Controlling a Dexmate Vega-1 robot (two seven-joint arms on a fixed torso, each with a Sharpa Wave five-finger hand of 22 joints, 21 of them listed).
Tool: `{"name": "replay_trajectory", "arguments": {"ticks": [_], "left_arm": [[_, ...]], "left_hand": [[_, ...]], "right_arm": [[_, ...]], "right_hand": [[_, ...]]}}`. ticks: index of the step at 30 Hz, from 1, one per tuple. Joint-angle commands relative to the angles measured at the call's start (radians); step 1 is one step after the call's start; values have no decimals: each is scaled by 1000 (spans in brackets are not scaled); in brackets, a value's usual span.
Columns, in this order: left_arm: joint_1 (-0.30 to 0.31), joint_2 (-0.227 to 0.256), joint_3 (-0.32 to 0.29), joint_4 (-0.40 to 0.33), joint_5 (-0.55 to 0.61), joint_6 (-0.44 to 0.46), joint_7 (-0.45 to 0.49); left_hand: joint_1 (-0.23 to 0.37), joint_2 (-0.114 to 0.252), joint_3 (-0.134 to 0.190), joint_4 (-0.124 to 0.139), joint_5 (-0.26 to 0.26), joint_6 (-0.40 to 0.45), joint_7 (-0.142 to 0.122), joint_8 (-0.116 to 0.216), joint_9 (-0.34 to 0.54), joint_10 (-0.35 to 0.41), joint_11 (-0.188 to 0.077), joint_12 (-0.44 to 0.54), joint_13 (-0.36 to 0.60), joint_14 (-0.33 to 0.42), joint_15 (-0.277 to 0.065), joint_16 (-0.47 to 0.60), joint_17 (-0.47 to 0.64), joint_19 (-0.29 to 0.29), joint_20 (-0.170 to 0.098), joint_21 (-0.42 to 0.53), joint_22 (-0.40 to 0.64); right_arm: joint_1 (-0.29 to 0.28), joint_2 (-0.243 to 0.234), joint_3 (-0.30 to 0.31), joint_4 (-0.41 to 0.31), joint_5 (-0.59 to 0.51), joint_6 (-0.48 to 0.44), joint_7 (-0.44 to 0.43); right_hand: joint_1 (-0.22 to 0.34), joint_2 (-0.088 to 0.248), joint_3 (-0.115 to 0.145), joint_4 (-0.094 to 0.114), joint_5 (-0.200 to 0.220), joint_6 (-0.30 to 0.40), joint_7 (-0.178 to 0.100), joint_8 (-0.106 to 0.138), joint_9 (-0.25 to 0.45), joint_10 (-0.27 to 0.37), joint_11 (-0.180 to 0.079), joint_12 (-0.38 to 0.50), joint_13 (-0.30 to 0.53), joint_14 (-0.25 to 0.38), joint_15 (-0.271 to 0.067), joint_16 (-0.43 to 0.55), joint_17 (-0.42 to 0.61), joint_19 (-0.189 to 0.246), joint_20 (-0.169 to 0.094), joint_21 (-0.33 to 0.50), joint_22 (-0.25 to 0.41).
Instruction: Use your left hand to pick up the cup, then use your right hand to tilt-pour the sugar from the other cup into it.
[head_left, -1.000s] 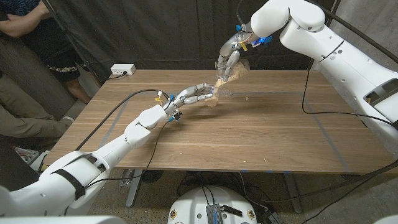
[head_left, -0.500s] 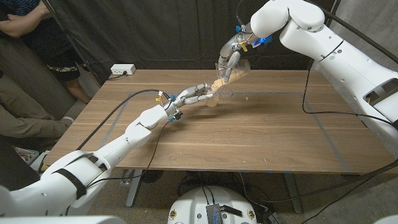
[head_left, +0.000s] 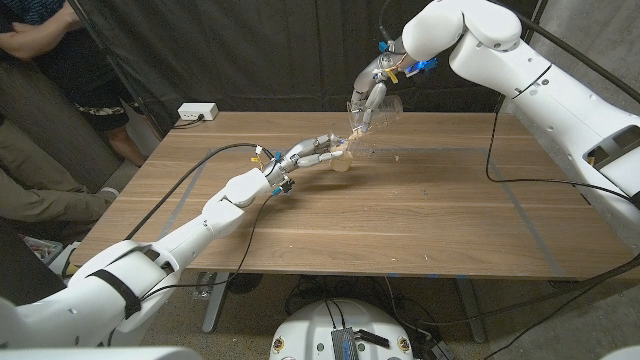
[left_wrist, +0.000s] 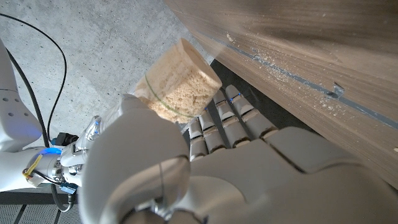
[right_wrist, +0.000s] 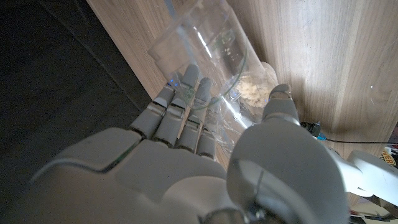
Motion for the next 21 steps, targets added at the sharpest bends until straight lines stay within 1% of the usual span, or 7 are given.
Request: {"name": "replay_trajectory", "arguments": {"ticks": [1,3,4,8,9,17,21], "left_arm": [[-6,-8,0,17,-2,-11,-6],[-7,-9,0,20,-1,-13,-7],[-7,-9,-1,20,-2,-13,-6],[-7,-11,-1,22,-2,-15,-6],[-8,-11,-1,23,-2,-15,-7],[-7,-13,-1,24,0,-15,-4],[-7,-13,-2,25,1,-19,-2]], "left_hand": [[4,4,1,0,-4,8,-2,8,1,9,-1,3,5,5,-135,1,6,1,-4,7,5],[4,4,1,0,-4,8,-1,8,0,9,-1,3,5,6,-134,1,6,1,-3,7,5],[4,4,1,0,-4,8,-2,8,0,9,-1,3,5,6,-135,1,6,1,-3,7,5],[5,3,1,0,-4,6,-1,8,0,10,-4,4,5,7,-134,1,6,2,-5,8,5],[5,3,1,0,-4,7,0,8,0,11,-3,4,5,7,-134,1,6,1,-4,7,5],[6,3,2,1,-4,6,-1,8,0,9,-4,3,5,6,-135,1,6,2,-4,8,5],[6,3,2,1,-4,7,-2,9,0,10,-3,3,5,6,-135,1,6,2,-2,8,5]], "right_arm": [[3,3,-4,5,-8,11,4],[3,3,-4,4,-10,12,4],[3,3,-4,4,-11,13,5],[2,3,-3,4,-12,14,5],[2,4,-3,4,-12,13,5],[5,4,1,1,-9,12,12],[10,7,3,1,-10,7,15]], "right_hand": [[0,13,53,42,8,15,-8,1,4,17,-2,8,5,11,-161,-2,5,-2,-72,-1,1],[0,13,53,42,8,15,-8,1,4,18,-6,7,4,11,-161,-2,5,-3,-72,-1,1],[0,13,53,42,8,16,-8,1,5,17,-1,7,4,11,-161,-2,5,-3,-71,-1,1],[0,13,54,43,8,18,-9,1,5,19,-3,7,4,11,-161,-3,6,-3,-71,-1,2],[0,13,54,43,8,18,-9,1,5,19,-8,7,5,12,-161,-2,6,-3,-71,-1,2],[-2,11,54,43,8,19,-8,0,5,22,-3,5,3,12,-160,-3,6,-2,-70,-1,2],[-2,11,54,43,8,19,-7,0,6,23,-6,5,2,11,-161,-4,6,-3,-69,-1,2]]}}
